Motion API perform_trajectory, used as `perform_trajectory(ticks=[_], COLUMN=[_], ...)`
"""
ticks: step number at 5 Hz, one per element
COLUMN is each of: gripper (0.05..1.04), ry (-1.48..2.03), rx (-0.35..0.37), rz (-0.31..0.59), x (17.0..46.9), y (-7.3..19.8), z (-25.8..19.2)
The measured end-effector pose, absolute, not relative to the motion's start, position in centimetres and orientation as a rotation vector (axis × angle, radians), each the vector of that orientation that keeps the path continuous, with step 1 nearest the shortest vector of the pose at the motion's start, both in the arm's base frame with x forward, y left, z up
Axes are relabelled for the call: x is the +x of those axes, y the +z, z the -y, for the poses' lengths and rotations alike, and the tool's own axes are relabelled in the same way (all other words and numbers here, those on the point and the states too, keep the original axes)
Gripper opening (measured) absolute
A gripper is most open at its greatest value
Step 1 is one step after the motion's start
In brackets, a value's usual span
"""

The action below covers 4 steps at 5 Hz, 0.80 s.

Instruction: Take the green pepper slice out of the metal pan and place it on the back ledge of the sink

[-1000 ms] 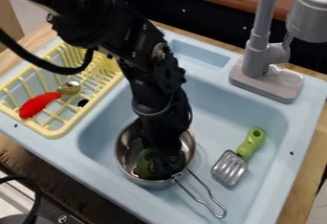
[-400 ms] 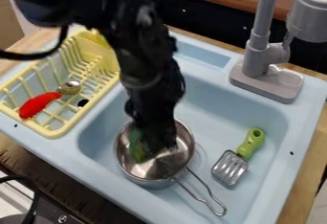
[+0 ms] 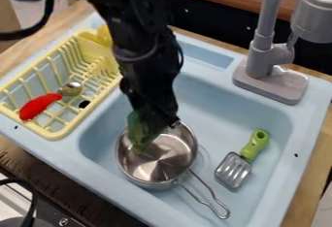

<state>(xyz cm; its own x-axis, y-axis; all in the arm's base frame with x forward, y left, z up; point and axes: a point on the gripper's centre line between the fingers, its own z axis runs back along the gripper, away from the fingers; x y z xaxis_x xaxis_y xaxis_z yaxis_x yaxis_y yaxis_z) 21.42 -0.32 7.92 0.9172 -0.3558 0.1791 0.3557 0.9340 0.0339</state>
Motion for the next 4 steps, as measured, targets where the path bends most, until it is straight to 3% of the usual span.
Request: perform_trajectory(ticks=[3, 4], gripper=[0.395, 0.395], ry=[-0.226, -0.209], rx=[-0.085, -0.111], rz=[0.110, 0.124], x=[22.1, 21.9], y=[7.8, 7.7], z=[3.6, 5.8])
